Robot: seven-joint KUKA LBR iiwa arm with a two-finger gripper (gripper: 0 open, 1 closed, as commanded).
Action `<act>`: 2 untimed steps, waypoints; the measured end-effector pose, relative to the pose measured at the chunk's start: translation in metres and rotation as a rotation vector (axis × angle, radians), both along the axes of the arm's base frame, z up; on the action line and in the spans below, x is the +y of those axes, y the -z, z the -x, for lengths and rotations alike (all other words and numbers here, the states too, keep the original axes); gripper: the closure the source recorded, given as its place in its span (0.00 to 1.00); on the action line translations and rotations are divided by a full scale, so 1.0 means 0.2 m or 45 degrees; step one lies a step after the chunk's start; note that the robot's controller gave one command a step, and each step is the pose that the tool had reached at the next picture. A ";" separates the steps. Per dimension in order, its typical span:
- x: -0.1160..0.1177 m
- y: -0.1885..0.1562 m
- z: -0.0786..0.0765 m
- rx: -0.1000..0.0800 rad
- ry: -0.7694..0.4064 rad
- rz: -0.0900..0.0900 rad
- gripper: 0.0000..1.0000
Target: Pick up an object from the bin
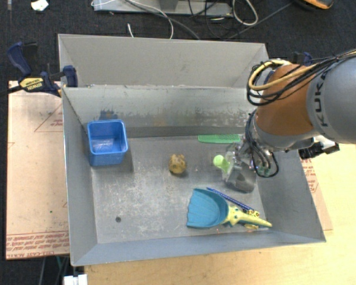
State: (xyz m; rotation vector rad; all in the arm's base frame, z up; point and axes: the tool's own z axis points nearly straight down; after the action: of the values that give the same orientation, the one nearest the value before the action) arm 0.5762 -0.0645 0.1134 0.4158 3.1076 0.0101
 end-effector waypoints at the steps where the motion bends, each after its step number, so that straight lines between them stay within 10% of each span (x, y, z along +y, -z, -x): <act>1: 0.03 -0.01 0.02 0.004 -0.292 -0.001 1.00; 2: 0.03 -0.02 0.02 0.001 -0.291 -0.001 1.00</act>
Offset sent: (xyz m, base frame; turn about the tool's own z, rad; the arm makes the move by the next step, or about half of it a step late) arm 0.0000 0.0000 0.0000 0.0000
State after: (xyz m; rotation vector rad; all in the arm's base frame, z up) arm 0.5724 -0.0590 0.1167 0.0592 3.1367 0.0117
